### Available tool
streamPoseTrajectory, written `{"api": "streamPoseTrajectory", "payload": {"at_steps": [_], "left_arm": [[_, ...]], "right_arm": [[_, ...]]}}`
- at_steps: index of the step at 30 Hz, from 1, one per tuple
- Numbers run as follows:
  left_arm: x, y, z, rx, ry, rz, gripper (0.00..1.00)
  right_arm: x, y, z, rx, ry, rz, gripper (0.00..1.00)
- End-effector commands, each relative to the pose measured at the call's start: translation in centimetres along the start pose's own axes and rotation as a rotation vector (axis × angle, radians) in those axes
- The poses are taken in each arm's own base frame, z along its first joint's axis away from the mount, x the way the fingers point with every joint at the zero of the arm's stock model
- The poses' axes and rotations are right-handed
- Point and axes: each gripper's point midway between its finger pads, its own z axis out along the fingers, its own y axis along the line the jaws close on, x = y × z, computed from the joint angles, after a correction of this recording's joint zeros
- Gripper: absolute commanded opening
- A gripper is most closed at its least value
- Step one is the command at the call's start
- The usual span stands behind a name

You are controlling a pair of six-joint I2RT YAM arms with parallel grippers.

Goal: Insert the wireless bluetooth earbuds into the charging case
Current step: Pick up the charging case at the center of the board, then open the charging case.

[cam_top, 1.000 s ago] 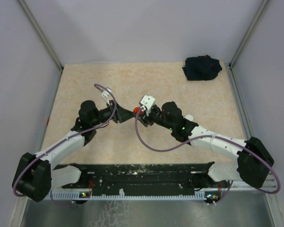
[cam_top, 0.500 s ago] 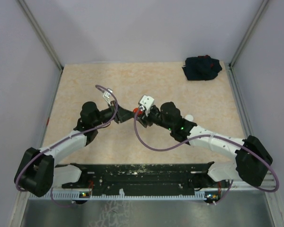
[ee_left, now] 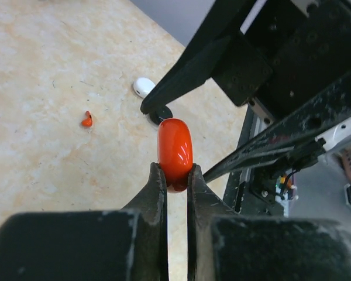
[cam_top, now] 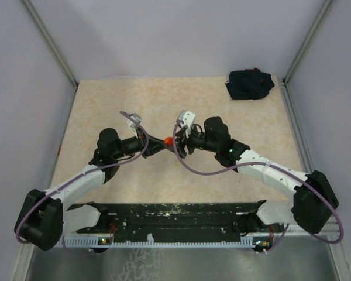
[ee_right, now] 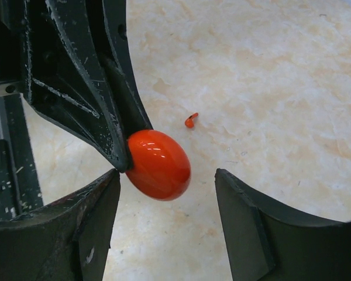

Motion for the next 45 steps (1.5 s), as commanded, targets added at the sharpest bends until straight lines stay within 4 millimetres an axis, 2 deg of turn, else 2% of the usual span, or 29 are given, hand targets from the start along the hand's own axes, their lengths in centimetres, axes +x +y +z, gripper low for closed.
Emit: {"api": "streamPoseTrajectory", "payload": {"at_steps": [1,4,8,14,24,33,36,38,40,45], "left_arm": [[0.7,-1.4,-0.4,0.091,0.061,0.166,0.00],[1.0,-2.2,-0.7,0.138,0.070,0.208,0.00],[1.6,-3.1,-1.0,0.215,0.064,0.247,0.00],[2.2,-4.4,-1.1,0.323,0.075,0.253,0.00],[2.3,-5.1,-1.3,0.353,0.079,0.275,0.00],[2.5,-5.6,-1.1,0.379,0.094,0.282,0.00],[2.6,-5.6,-1.1,0.371,0.097,0.283,0.00],[2.6,-5.6,-1.1,0.363,0.095,0.287,0.06],[2.6,-5.5,-1.1,0.354,0.089,0.291,0.20],[2.3,-5.4,-1.1,0.332,0.056,0.295,0.45]], "right_arm": [[-5.2,2.1,-2.5,-0.155,-0.099,0.013,0.67],[-5.8,2.7,-3.3,-0.221,-0.112,0.035,0.67],[-6.1,2.3,-4.2,-0.267,-0.116,0.057,0.67],[-4.8,3.2,-4.2,-0.351,-0.055,0.063,0.62],[-3.0,4.0,-3.8,-0.433,0.012,0.073,0.56],[-2.7,4.5,-3.7,-0.475,0.015,0.071,0.38],[-2.8,4.5,-3.7,-0.477,0.010,0.069,0.17],[-2.9,4.5,-3.8,-0.478,0.009,0.070,0.09],[-3.2,4.6,-3.8,-0.478,-0.004,0.066,0.01],[-4.4,4.4,-4.0,-0.447,-0.054,0.063,0.00]]}}
